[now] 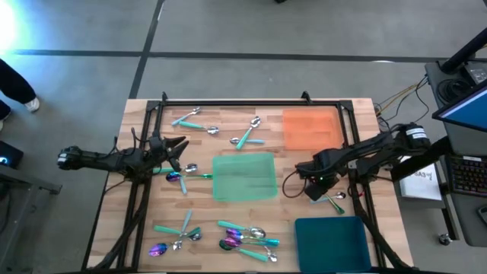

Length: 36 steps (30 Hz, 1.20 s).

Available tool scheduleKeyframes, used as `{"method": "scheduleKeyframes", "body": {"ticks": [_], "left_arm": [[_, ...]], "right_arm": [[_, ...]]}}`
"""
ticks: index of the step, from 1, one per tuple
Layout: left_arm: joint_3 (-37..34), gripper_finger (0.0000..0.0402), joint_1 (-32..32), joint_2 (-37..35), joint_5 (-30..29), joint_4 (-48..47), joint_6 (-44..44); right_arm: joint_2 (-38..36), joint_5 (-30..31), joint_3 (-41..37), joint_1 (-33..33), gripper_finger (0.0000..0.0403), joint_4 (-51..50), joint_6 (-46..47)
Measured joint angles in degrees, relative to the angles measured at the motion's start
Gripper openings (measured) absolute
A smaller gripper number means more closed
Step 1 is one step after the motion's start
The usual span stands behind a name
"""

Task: Sort silverware by color (type)
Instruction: Put the violet spoon into the orange bin

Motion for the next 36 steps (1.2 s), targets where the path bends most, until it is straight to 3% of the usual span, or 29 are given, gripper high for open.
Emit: {"method": "scheduleKeyframes", "body": {"ticks": [9, 19, 36], "left_arm": [[0.0, 0.0098, 0.0, 0.0, 0.01, 0.0, 0.0], [0.01, 0.0098, -0.01, 0.0, 0.01, 0.0, 0.0], [-0.01, 0.0098, 0.01, 0.02, 0.01, 0.0, 0.0]], "right_arm": [[4.27, -0.42, 0.2, -0.04, 0.0106, 1.08, -4.78], [4.28, -0.85, 0.09, -0.04, 0.0016, 1.88, -7.37], [-2.17, 3.6, 5.96, -0.82, 0.001, 3.07, -13.94]]}}
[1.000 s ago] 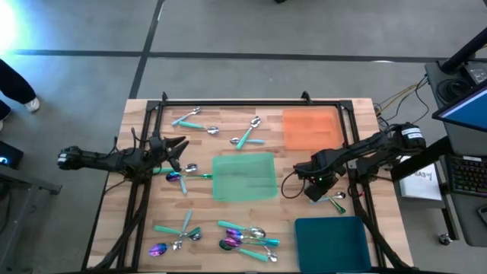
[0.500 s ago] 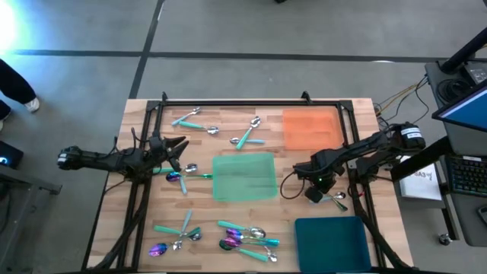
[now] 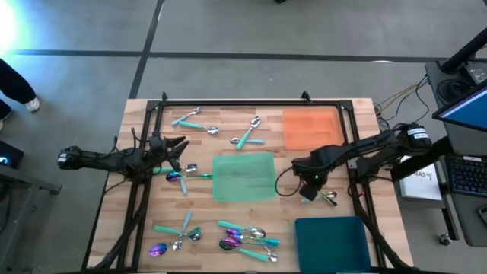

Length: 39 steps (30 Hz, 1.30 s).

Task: Sort silverware by color (type)
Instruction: Put the violet spoon into the orange bin

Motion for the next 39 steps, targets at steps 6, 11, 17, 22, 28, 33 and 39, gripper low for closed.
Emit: {"method": "scheduleKeyframes", "body": {"ticks": [6, 11, 17, 22, 28, 33, 39], "left_arm": [[0.0, 0.0098, -0.01, -0.02, -0.01, 0.01, 0.0], [-0.01, 0.0098, 0.0, -0.02, 0.0, 0.0, 0.0], [0.01, 0.0098, -0.01, -0.02, 0.0, 0.0, 0.0], [0.02, 0.0098, -0.02, -0.02, 0.0, 0.0, 0.0], [0.01, 0.0098, 0.0, -0.02, 0.0, 0.02, 0.0], [0.01, 0.0098, -0.02, -0.02, 0.0, 0.0, 0.0], [-0.01, 0.0098, -0.01, -0.02, 0.0, 0.0, 0.0]], "right_arm": [[-2.53, 6.34, 3.14, -1.67, 0.0009, -0.48, -3.23], [-2.63, 12.62, 6.52, -4.67, 0.0009, -2.02, -8.2], [-2.61, 16.59, 12.24, -10.39, 0.0009, -4.63, -16.17], [-2.61, 22.27, 19.03, -15.49, 0.0009, -10.9, -25.29], [-2.63, 32.23, 22.41, -22.39, 0.0009, -13.04, -39.09], [-2.63, 32.92, 19.91, -28.6, 0.0009, -9.9, -44.68], [-2.63, 35.95, 16.37, -34.39, 0.0009, -4.81, -45.14]]}}
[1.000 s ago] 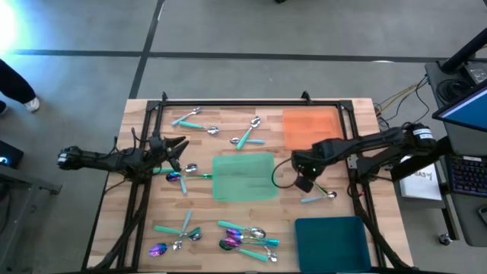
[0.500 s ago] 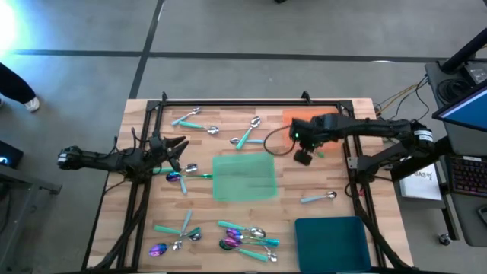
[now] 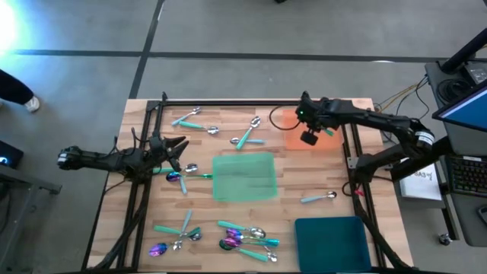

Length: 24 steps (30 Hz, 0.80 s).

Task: Sort silverware by color (type)
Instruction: Put the violet spoon into the orange bin, then put the green spoon into the green bin

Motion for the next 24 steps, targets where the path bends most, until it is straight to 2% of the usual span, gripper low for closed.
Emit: {"method": "scheduleKeyframes", "body": {"ticks": [9, 17, 24], "left_arm": [[0.01, 0.0098, 0.0, 0.0, 0.0, 0.01, 0.0], [0.0, 0.0098, 0.01, 0.0, 0.0, 0.0, 0.0], [0.0, 0.0098, 0.01, 0.0, 0.0, 0.0, 0.0]], "right_arm": [[0.0, 1.07, -3.89, -3.52, 0.001, 9.68, -6.5], [0.0, 1.03, -4.32, -3.47, 0.0042, 10.68, 4.3], [0.0, 1.02, -4.32, -3.47, 0.006, 10.83, 2.87]]}}
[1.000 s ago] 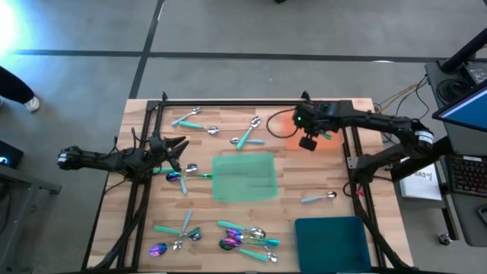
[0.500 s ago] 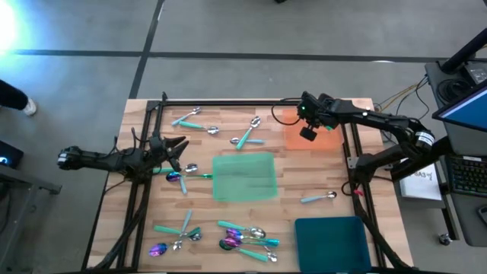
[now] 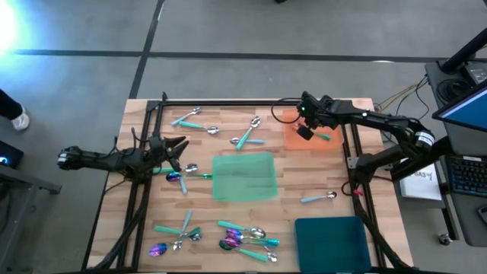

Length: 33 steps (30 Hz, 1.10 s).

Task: Sort silverware by color (type)
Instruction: Put the green spoon into the green bin

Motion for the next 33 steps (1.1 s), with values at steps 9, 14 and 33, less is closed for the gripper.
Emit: {"method": "scheduleKeyframes", "body": {"ticks": [9, 14, 33], "left_arm": [[0.02, 0.0098, -0.01, 0.0, 0.0, 0.0, 0.0], [0.02, 0.0098, 0.0, 0.0, -0.02, 0.0, 0.0], [0.0, 0.0098, 0.11, 0.0, -0.08, 4.64, 1.53]], "right_arm": [[0.0, -0.11, -0.02, 0.02, 0.0095, 1.47, -0.51], [0.0, -0.28, -0.06, 0.02, 0.0114, 2.71, 0.8], [0.0, -7.58, -0.98, 0.15, 0.0106, 3.56, 13.34]]}}
